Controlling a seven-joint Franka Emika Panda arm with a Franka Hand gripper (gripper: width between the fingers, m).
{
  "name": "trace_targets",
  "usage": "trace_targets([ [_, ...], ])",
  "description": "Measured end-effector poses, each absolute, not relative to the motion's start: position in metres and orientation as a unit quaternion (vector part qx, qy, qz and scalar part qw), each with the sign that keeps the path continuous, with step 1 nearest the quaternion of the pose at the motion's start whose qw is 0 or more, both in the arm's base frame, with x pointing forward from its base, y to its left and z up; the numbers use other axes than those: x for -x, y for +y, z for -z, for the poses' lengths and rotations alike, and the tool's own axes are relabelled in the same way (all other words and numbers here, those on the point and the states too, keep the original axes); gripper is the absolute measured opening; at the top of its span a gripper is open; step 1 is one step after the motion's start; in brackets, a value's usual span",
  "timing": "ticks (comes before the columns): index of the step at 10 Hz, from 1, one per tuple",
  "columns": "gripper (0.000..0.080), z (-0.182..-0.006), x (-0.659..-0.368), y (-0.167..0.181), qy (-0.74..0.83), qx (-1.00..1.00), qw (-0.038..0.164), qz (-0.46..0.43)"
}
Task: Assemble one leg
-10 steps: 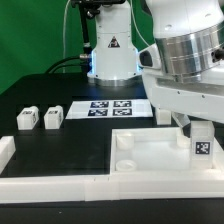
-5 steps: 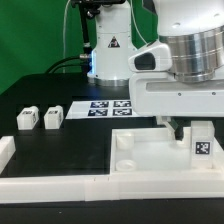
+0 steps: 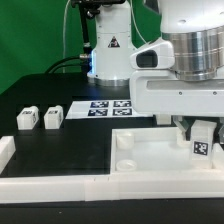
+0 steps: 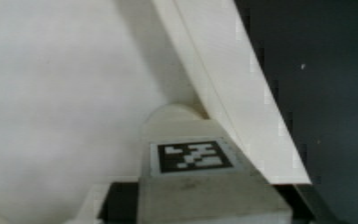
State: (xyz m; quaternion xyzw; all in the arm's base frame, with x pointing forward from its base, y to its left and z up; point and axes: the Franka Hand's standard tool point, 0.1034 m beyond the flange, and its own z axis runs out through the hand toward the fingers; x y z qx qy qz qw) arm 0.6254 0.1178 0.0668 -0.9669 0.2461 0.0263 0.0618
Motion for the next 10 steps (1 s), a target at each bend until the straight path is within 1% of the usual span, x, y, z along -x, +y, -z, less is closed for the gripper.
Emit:
trace_targets([
  [1,0.0297,-0.0668,-0.6255,0.1180,0.296,0.953,0.060,-0.029],
  [2,0.0297,-0.0670,-0.6259,0.1174,0.352,0.933,0.064,-0.034],
  [4,0.0297,-0.0667,-0.6270,0.1154,0.486,0.869,0.077,-0.052],
  [7,0.0296,-0.0663,-0.6279,0.1183,0.659,0.742,0.088,-0.083],
  [9,0.0296,-0.0659,-0.6281,0.1187,0.725,0.677,0.085,-0.094],
  [10,0.0296,-0.0656,-0.6279,0.1195,0.762,0.635,0.080,-0.100],
])
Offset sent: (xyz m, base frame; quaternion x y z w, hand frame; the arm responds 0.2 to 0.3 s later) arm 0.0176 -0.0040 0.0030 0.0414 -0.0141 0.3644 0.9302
